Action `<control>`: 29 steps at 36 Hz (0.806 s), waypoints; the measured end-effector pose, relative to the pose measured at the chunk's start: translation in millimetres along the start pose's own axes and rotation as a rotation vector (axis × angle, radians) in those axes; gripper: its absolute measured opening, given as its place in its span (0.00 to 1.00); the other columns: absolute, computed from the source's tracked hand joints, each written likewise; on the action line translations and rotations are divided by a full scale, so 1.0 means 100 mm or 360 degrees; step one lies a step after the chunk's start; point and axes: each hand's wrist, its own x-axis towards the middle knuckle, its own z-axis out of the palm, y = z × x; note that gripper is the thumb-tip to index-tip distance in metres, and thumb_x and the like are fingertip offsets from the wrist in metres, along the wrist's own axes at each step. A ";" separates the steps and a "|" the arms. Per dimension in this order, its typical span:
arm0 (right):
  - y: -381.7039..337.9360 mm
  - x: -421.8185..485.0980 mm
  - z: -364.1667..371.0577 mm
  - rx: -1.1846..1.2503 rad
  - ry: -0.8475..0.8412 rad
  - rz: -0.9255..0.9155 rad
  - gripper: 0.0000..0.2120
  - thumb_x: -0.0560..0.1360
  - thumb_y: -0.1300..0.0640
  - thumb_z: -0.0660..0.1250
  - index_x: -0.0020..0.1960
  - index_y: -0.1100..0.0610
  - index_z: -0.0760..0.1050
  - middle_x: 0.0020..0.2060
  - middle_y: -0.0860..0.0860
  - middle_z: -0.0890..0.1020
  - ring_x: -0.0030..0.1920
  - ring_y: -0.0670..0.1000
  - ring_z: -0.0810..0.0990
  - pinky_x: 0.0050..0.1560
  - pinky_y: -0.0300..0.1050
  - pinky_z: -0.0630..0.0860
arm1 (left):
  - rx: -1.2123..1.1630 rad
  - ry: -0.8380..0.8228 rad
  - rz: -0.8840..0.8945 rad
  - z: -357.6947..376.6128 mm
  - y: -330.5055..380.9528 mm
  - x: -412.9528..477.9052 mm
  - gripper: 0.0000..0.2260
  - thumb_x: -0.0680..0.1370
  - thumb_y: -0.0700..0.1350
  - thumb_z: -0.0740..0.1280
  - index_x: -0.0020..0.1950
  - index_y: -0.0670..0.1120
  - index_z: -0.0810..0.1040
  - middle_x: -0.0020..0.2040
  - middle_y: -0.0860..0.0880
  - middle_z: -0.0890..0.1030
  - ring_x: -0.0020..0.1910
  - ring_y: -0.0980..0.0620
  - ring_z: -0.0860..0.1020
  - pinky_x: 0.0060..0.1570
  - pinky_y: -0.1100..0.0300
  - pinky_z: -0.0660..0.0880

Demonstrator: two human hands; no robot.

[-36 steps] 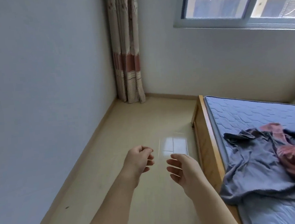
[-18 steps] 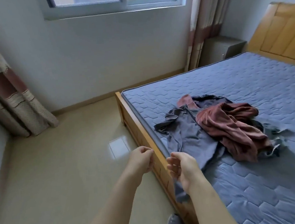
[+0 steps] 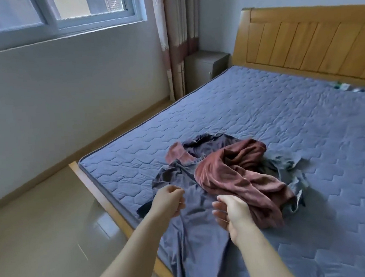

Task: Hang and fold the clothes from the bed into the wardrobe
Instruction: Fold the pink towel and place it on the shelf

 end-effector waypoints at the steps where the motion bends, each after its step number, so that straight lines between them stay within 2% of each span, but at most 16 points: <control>1: -0.03 0.09 -0.05 0.0026 0.0061 -0.0015 0.07 0.77 0.61 0.60 0.42 0.55 0.72 0.33 0.51 0.77 0.29 0.49 0.73 0.30 0.37 0.67 | 0.0042 -0.0029 0.0006 0.07 0.02 0.12 0.06 0.78 0.40 0.62 0.40 0.45 0.74 0.30 0.49 0.75 0.26 0.53 0.73 0.24 0.66 0.63; 4: -0.07 0.34 -0.18 0.0106 0.0203 -0.0009 0.06 0.77 0.60 0.61 0.42 0.55 0.73 0.33 0.51 0.78 0.30 0.48 0.73 0.30 0.37 0.67 | 0.0232 -0.0119 0.0034 0.28 0.07 0.44 0.07 0.77 0.40 0.62 0.39 0.46 0.74 0.30 0.49 0.76 0.27 0.53 0.74 0.23 0.68 0.65; 8: -0.13 0.64 -0.30 0.0186 0.0380 0.0050 0.06 0.77 0.59 0.61 0.42 0.54 0.73 0.33 0.50 0.77 0.29 0.48 0.73 0.29 0.36 0.67 | 0.0465 -0.0285 0.0035 0.59 0.12 0.83 0.07 0.77 0.40 0.62 0.39 0.47 0.74 0.32 0.49 0.77 0.31 0.52 0.76 0.27 0.65 0.69; 12: -0.19 0.91 -0.36 0.0237 0.0545 0.0091 0.06 0.77 0.60 0.61 0.41 0.54 0.73 0.32 0.50 0.77 0.28 0.47 0.73 0.26 0.35 0.66 | 0.0648 -0.0461 0.0045 0.88 0.18 1.24 0.07 0.75 0.40 0.62 0.38 0.46 0.75 0.31 0.48 0.76 0.27 0.52 0.74 0.24 0.66 0.69; 16: -0.27 1.22 -0.37 0.0278 0.0677 0.0111 0.08 0.77 0.62 0.60 0.40 0.55 0.72 0.31 0.51 0.76 0.27 0.48 0.71 0.26 0.35 0.65 | 0.1063 -0.0609 0.0276 1.19 0.24 1.67 0.05 0.72 0.41 0.62 0.37 0.48 0.75 0.30 0.52 0.77 0.33 0.51 0.77 0.34 0.58 0.74; 19: -0.29 1.45 -0.38 0.0287 0.0761 0.0191 0.08 0.77 0.61 0.60 0.40 0.57 0.72 0.33 0.53 0.77 0.27 0.49 0.71 0.24 0.34 0.65 | 0.1418 -0.0706 0.0453 1.44 0.24 1.94 0.06 0.73 0.43 0.59 0.41 0.49 0.76 0.39 0.51 0.79 0.38 0.51 0.77 0.36 0.61 0.72; 21: -0.30 1.57 -0.41 0.0297 0.0811 0.0243 0.08 0.77 0.61 0.60 0.39 0.57 0.72 0.33 0.53 0.77 0.27 0.50 0.72 0.23 0.34 0.65 | 0.1668 -0.0757 0.0605 1.58 0.21 2.12 0.07 0.74 0.44 0.57 0.48 0.48 0.74 0.50 0.48 0.79 0.46 0.47 0.77 0.39 0.61 0.68; 23: -0.30 1.68 -0.45 0.0315 0.0868 0.0272 0.09 0.77 0.61 0.60 0.38 0.57 0.72 0.30 0.51 0.77 0.26 0.48 0.72 0.24 0.34 0.65 | 0.1825 -0.0854 0.0725 1.68 0.17 2.30 0.12 0.75 0.43 0.58 0.56 0.46 0.73 0.60 0.46 0.74 0.55 0.45 0.75 0.45 0.59 0.69; 25: -0.32 1.75 -0.51 0.0347 0.0908 0.0304 0.09 0.77 0.61 0.59 0.39 0.56 0.72 0.29 0.49 0.76 0.22 0.45 0.72 0.24 0.34 0.65 | 0.2032 -0.0960 0.0871 1.76 0.12 2.45 0.20 0.74 0.42 0.58 0.67 0.48 0.68 0.68 0.49 0.67 0.65 0.46 0.69 0.58 0.54 0.70; 27: -0.32 1.82 -0.58 0.0398 0.0938 0.0307 0.09 0.77 0.61 0.58 0.40 0.55 0.72 0.30 0.49 0.75 0.18 0.43 0.71 0.22 0.32 0.64 | 0.2347 -0.0976 0.1176 1.85 0.11 2.57 0.23 0.75 0.44 0.59 0.70 0.50 0.64 0.72 0.50 0.62 0.72 0.48 0.59 0.66 0.52 0.63; 29: -0.31 1.88 -0.65 0.0434 0.0969 0.0309 0.09 0.77 0.61 0.57 0.41 0.54 0.72 0.30 0.49 0.75 0.19 0.43 0.70 0.21 0.31 0.64 | 0.2601 -0.0972 0.1440 1.97 0.11 2.67 0.26 0.75 0.45 0.59 0.73 0.51 0.59 0.75 0.50 0.54 0.76 0.49 0.49 0.70 0.50 0.56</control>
